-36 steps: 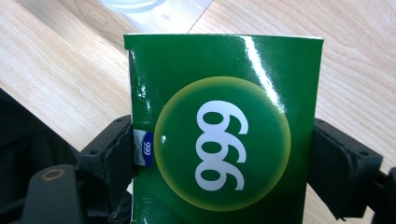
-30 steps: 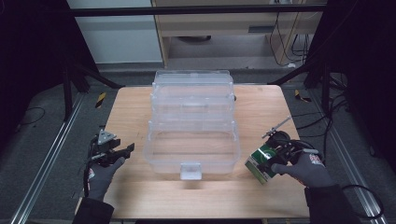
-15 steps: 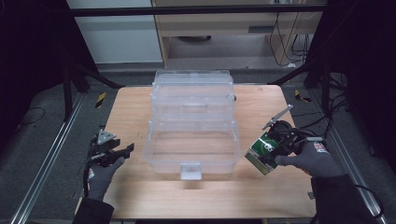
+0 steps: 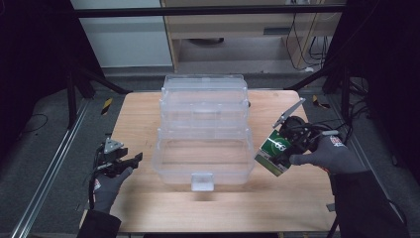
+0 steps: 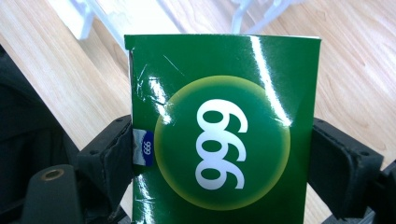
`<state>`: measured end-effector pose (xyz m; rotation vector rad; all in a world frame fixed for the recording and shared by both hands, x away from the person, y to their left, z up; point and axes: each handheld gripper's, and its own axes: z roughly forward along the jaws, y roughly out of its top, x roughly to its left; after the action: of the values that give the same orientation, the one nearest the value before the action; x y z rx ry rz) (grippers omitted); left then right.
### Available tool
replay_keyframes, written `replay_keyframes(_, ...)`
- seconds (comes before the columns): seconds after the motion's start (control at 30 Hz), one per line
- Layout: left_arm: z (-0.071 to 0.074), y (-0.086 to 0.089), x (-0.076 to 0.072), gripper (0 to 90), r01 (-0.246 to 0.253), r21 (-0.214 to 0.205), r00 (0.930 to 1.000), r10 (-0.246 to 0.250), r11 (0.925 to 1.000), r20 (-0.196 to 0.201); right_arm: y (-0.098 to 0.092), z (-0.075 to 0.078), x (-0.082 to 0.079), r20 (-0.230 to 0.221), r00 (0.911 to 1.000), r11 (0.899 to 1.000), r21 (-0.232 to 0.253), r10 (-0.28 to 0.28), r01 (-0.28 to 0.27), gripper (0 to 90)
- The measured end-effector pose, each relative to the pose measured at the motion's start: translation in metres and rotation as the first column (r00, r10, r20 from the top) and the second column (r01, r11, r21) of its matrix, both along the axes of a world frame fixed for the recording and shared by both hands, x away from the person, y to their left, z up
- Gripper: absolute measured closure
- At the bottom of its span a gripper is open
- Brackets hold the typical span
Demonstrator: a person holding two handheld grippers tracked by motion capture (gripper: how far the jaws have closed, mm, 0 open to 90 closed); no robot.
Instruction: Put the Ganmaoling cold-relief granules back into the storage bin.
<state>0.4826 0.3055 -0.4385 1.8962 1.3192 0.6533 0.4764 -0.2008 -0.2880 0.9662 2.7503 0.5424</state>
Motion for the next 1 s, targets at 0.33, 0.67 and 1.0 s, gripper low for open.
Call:
replay_keyframes(0.33, 0.0, 0.001, 0.0, 36.1, -0.002, -0.007, 1.0, 0.002, 1.0, 0.002, 0.018, 0.01, 0.013, -0.004, 0.9982, 0.998, 0.023, 0.06, -0.06, 17.9)
replay_keyframes(0.67, 0.0, 0.002, 0.0, 36.1, -0.004, -0.009, 1.0, 0.004, 1.0, 0.001, 0.028, 0.015, 0.029, 0.022, 0.9912, 0.991, 0.012, 0.131, -0.131, 17.7)
replay_keyframes(1.0, 0.001, 0.004, 0.0, 36.1, -0.011, -0.009, 0.9999, 0.011, 0.9999, 0.004, 0.046, 0.012, 0.042, 0.023, 0.9748, 0.975, -0.003, 0.222, -0.222, 17.7)
